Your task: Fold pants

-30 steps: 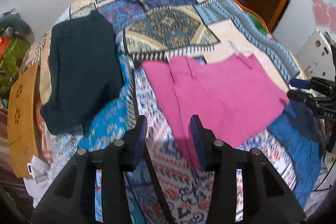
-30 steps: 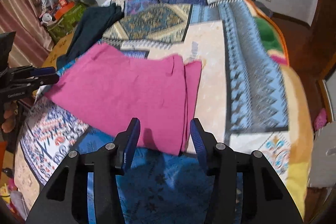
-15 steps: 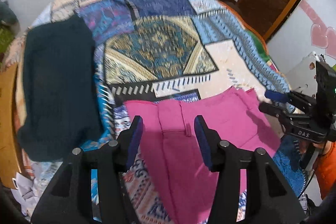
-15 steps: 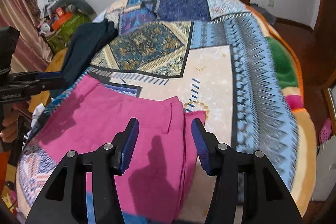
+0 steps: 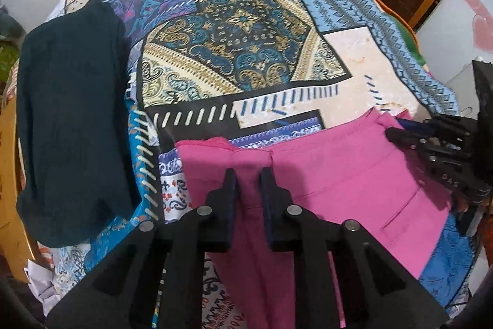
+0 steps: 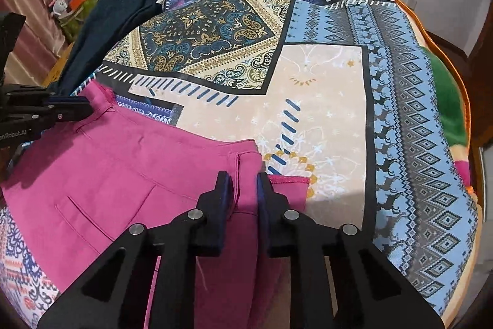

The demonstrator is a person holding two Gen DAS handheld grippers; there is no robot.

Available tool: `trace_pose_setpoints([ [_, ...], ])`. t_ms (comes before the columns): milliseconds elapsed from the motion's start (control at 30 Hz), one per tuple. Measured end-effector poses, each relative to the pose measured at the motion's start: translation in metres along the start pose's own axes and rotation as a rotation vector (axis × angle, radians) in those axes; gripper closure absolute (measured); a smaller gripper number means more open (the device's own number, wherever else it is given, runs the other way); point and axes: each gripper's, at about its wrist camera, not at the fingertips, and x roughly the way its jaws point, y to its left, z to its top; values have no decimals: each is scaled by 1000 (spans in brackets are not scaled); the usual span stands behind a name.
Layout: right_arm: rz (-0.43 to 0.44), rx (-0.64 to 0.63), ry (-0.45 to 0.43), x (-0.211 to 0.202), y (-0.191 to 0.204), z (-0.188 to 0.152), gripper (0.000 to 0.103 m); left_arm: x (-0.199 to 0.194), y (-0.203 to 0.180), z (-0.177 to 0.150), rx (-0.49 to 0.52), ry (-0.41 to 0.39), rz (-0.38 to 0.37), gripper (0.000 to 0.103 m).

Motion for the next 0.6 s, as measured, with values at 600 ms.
trace_pose_setpoints([
  [600, -31, -1, -11, -47, 4, 5, 73, -66, 1, 5, -5, -113, 66, 79],
])
